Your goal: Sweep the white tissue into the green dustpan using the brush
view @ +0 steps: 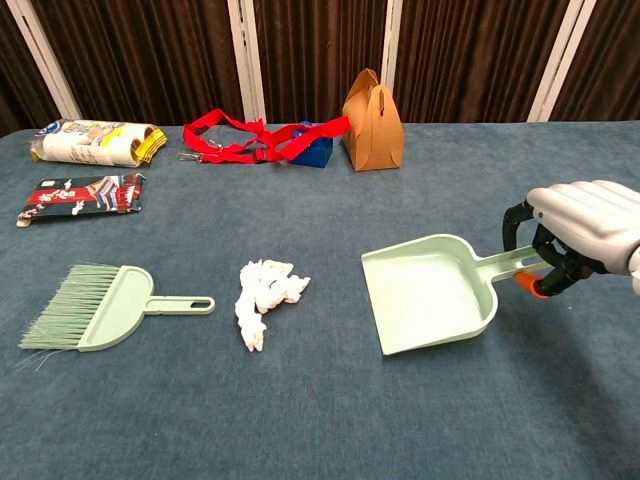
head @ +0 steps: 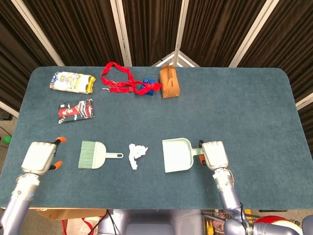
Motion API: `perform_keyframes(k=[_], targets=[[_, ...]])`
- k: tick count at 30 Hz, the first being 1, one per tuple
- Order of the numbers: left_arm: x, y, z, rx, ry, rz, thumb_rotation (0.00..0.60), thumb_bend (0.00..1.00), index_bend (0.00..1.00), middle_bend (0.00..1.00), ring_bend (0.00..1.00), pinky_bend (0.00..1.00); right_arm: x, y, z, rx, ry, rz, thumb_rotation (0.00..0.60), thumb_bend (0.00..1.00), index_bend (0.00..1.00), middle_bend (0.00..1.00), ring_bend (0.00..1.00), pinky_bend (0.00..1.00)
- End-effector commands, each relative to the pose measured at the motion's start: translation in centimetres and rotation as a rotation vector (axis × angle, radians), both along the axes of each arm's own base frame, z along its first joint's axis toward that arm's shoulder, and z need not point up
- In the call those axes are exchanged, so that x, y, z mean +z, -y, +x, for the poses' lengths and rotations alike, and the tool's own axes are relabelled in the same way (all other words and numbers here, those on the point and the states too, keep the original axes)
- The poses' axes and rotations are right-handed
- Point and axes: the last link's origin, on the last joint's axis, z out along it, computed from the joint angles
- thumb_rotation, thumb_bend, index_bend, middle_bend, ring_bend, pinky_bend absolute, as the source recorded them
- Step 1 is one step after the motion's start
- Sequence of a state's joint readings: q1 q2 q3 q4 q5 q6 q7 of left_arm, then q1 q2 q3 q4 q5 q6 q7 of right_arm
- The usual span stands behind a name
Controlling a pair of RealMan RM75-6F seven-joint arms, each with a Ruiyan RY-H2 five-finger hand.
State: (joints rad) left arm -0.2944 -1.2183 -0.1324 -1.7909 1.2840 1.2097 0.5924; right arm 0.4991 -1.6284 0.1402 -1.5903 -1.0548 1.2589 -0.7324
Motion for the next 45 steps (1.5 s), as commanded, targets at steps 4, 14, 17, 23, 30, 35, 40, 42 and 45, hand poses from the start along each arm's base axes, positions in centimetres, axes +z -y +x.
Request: perform_keyframes(k=[4,14,17,23,30,35,40,42,45], targets=[[-3.7,-2.3,2.3,-0.019,-0.039,-0.043,0.6,0.24,0.41,0.83,0.87,0.86,-0.8,0.7,0.1,-0.003,-0.008,-0.001,0.6,0.52,0.63,0.88,0.88,0.88],[-8.8,-3.9,4.9,0.017,-0.006,-0.088,0.6,0.35,0.44,0.94,0.98,0.99,-0.4,0.8,-0.9,-0.014,-0.023,-0.009,0.6,0.52,0.63,0.88,0.88,0.88],[-10.0,-4.4,5.7,0.031,-0.007,-0.094,0.6,0.36,0.44,0.95,0.98,0.99,-0.3,0.9,-1.0,-0.013,-0.022,-0.011,0.6,0.52,0.64,0.88,0.88,0.88],[-11.5,-4.4,6.7,0.046,-0.009,-0.115,0.6,0.36,0.42,0.96,1.0,1.0,-0.2,0.8,-0.9,-0.016,-0.02,-0.014,0.6,0.52,0.64,0.88,0.88,0.88],[-13.1,-4.4,7.6,0.082,0.02,-0.148,0.6,0.36,0.42,0.96,1.0,1.0,-0.1,0.9,-1.1,-0.019,-0.023,-0.015,0.6,0.52,0.64,0.88,0.88,0.88],[-13.8,-4.2,8.1,0.082,0.032,-0.159,0.6,0.37,0.43,0.96,1.0,1.0,0.0,1.1,-1.1,-0.019,-0.026,-0.015,0.6,0.52,0.64,0.88,0.88,0.88],[-14.5,-4.1,8.3,0.095,0.049,-0.168,0.6,0.41,0.45,0.97,1.0,1.0,0.0,1.1,-1.3,-0.024,-0.025,-0.015,0.6,0.52,0.64,0.88,0.88,0.88],[-14.8,-4.1,8.2,0.098,0.044,-0.169,0.6,0.41,0.45,0.97,1.0,1.0,0.0,1.1,-1.3,-0.025,-0.025,-0.014,0.6,0.52,0.64,0.88,0.88,0.88],[-15.1,-4.1,8.0,0.107,0.034,-0.171,0.6,0.41,0.45,0.97,1.0,1.0,0.0,1.1,-1.4,-0.026,-0.026,-0.014,0.6,0.52,0.64,0.88,0.88,0.88]])
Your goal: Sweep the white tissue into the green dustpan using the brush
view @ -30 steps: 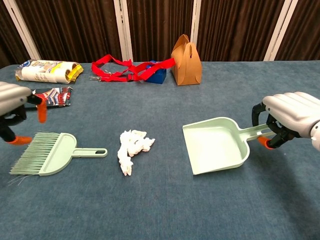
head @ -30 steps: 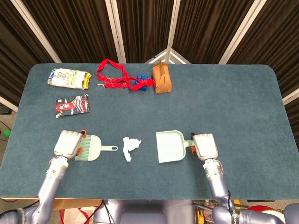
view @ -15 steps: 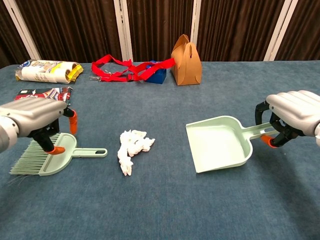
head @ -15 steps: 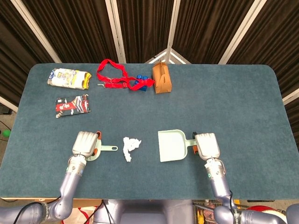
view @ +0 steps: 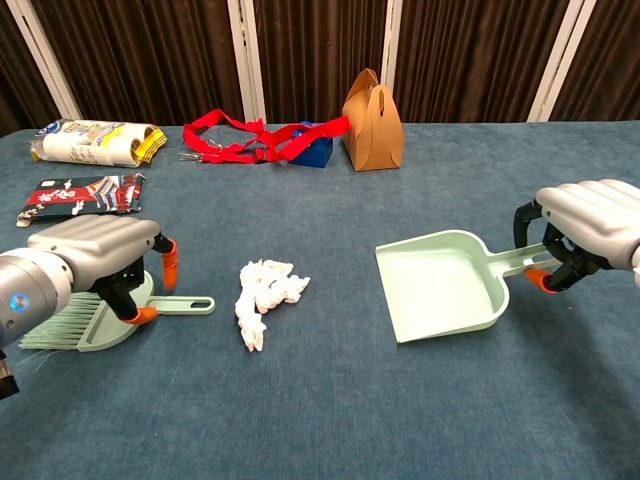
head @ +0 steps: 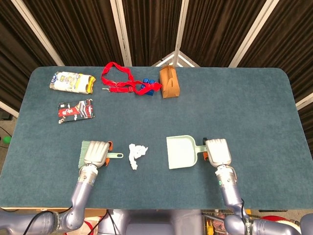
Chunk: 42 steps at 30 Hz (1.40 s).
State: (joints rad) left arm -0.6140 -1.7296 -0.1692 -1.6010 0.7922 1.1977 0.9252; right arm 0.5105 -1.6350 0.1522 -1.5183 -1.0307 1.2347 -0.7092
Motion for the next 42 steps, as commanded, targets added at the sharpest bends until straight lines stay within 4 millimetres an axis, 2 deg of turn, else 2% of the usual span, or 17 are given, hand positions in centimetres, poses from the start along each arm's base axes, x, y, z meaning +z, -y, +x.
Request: perform_keyframes(k=[1,7,9,12,16,26,35,42], targets=[[-0.2,-0.1,-0.1,0.005,-0.004,-0.001,0.6,0.41,0.45,0.97,1.0,1.0,0.0,0.0,0.0,0.0,-0.001,0.001,0.6,0.52,0.64,0.88,0.88,0.88],[-0.6,-0.2,-0.1,0.025,0.007,-0.004,0.6,0.43,0.47,0.97,1.0,1.0,0.0,0.0,-0.1,-0.001,-0.003,0.0,0.6,0.52,0.64,0.88,0.88,0.88],[-0.7,-0.2,0.0,0.024,0.008,-0.005,0.6,0.47,0.52,0.98,1.0,1.0,0.0,0.0,-0.1,-0.002,-0.002,-0.001,0.6,0.52,0.64,0.88,0.88,0.88],[-0.7,-0.1,0.2,0.019,0.022,0.003,0.6,0.55,0.67,1.0,1.0,1.0,0.1,-0.1,-0.1,-0.003,-0.002,-0.001,0.6,0.52,0.64,0.88,0.88,0.88],[-0.5,-0.1,0.5,0.012,0.054,0.02,0.6,0.62,0.75,1.0,1.0,1.0,0.0,-0.2,-0.2,-0.003,-0.006,0.001,0.6,0.52,0.64,0.88,0.88,0.88],[0.8,-0.1,3.4,-0.016,0.29,0.072,0.6,0.63,0.78,1.0,1.0,1.0,0.5,-0.1,0.3,0.037,-0.051,-0.002,0.6,0.52,0.64,0.88,0.88,0.88],[0.7,0.4,5.8,0.009,0.442,0.071,0.6,0.64,0.78,1.0,1.0,1.0,0.7,-0.4,0.8,0.065,-0.131,-0.029,0.6,0.52,0.64,0.88,0.88,0.88],[0.2,1.0,7.5,0.004,0.525,0.062,0.6,0.64,0.78,1.0,1.0,1.0,0.3,-1.4,0.7,0.058,-0.122,-0.039,0.6,0.52,0.64,0.88,0.88,0.88]])
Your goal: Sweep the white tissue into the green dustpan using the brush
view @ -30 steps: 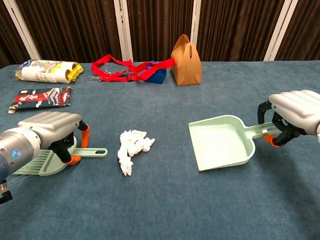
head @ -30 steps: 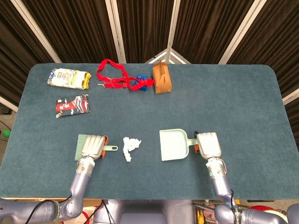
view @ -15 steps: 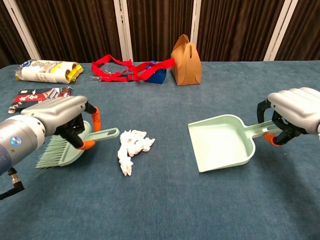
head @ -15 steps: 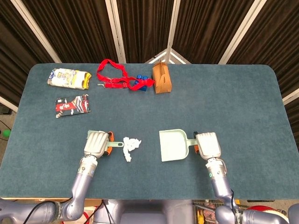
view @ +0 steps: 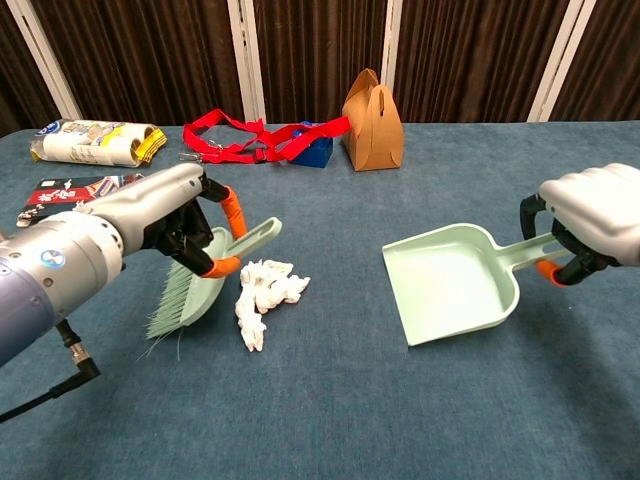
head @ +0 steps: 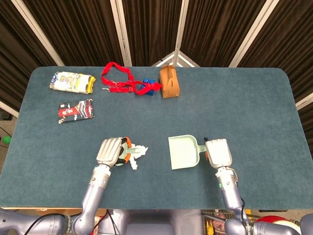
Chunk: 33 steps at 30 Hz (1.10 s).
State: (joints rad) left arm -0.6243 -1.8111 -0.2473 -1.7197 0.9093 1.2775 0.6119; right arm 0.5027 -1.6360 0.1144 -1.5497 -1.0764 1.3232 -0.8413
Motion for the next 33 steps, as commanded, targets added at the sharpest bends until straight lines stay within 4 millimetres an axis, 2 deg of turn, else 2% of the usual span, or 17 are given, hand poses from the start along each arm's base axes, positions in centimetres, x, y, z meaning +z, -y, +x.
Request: perform_keyframes(k=[1,20,26,30,33], targets=[[-0.3,0.3,0.8,-0.004,0.042,0.001,0.6,0.64,0.78,1.0,1.0,1.0,-0.2,-0.4,0.2,-0.003,0.003,0.007,0.6,0.52,0.64,0.88,0.88,0.88],[-3.6,0.1,6.4,-0.041,0.225,0.001,0.6,0.64,0.78,1.0,1.0,1.0,-0.5,-0.3,1.1,-0.01,-0.001,0.015,0.6,0.52,0.64,0.88,0.88,0.88],[-4.9,0.2,9.3,-0.076,0.314,0.015,0.6,0.64,0.78,1.0,1.0,1.0,-0.4,-0.3,1.2,-0.009,-0.001,0.016,0.6,0.52,0.64,0.88,0.88,0.88],[-4.9,0.4,11.2,-0.102,0.358,0.021,0.6,0.64,0.78,1.0,1.0,1.0,0.0,0.0,1.5,-0.004,-0.001,0.009,0.6,0.52,0.64,0.88,0.88,0.88],[-3.9,0.5,12.5,-0.129,0.406,0.029,0.6,0.64,0.78,1.0,1.0,1.0,0.1,0.2,1.6,-0.007,0.0,0.006,0.6,0.52,0.64,0.88,0.88,0.88]])
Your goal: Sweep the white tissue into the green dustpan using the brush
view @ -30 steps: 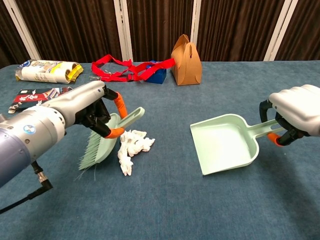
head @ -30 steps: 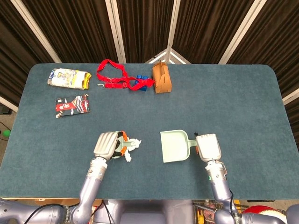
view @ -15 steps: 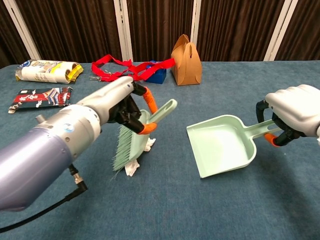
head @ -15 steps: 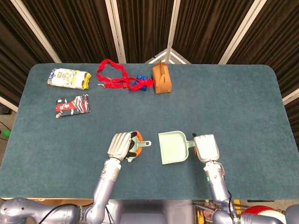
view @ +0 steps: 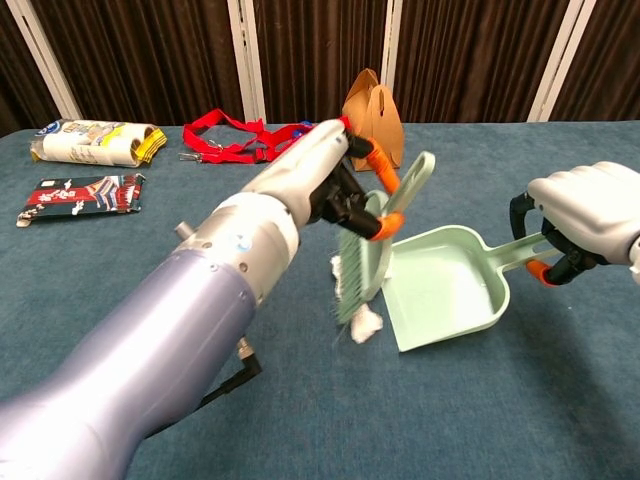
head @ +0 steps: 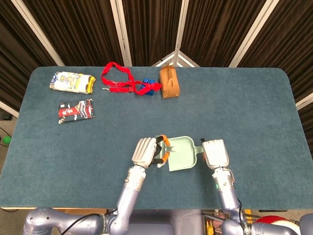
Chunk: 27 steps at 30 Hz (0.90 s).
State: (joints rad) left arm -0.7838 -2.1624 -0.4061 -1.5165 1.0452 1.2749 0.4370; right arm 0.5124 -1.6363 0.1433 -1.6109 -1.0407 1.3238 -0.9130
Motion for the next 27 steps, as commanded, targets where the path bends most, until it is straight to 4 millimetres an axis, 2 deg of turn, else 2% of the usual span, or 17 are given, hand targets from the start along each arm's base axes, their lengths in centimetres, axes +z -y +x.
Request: perform_keyframes(k=[1,5,13,21,27], targets=[[1.3,0.2,1.2,-0.026,0.051,0.008,0.6,0.64,0.78,1.0,1.0,1.0,0.2,0.1,0.0,-0.005,0.001,-0.002,0.6,0.52,0.64,0.88,0.88,0.88],[2.6,0.2,0.7,-0.04,0.03,0.02,0.6,0.63,0.78,1.0,1.0,1.0,0.3,0.0,-0.2,-0.014,-0.001,-0.002,0.6,0.52,0.64,0.88,0.88,0.88],[4.6,-1.1,-3.5,-0.11,-0.225,0.113,0.6,0.64,0.79,1.0,1.0,1.0,0.0,-0.5,-0.5,-0.027,-0.006,0.01,0.6,0.52,0.64,0.88,0.88,0.88],[5.5,-1.6,-6.2,-0.076,-0.282,0.105,0.6,0.64,0.79,1.0,1.0,1.0,-0.6,-0.6,0.2,-0.016,0.011,0.008,0.6,0.52,0.64,0.88,0.88,0.88],[5.1,-1.6,-7.5,-0.053,-0.308,0.076,0.6,0.64,0.79,1.0,1.0,1.0,-1.2,-0.6,0.8,-0.013,0.018,0.011,0.6,0.52,0.64,0.88,0.88,0.88]])
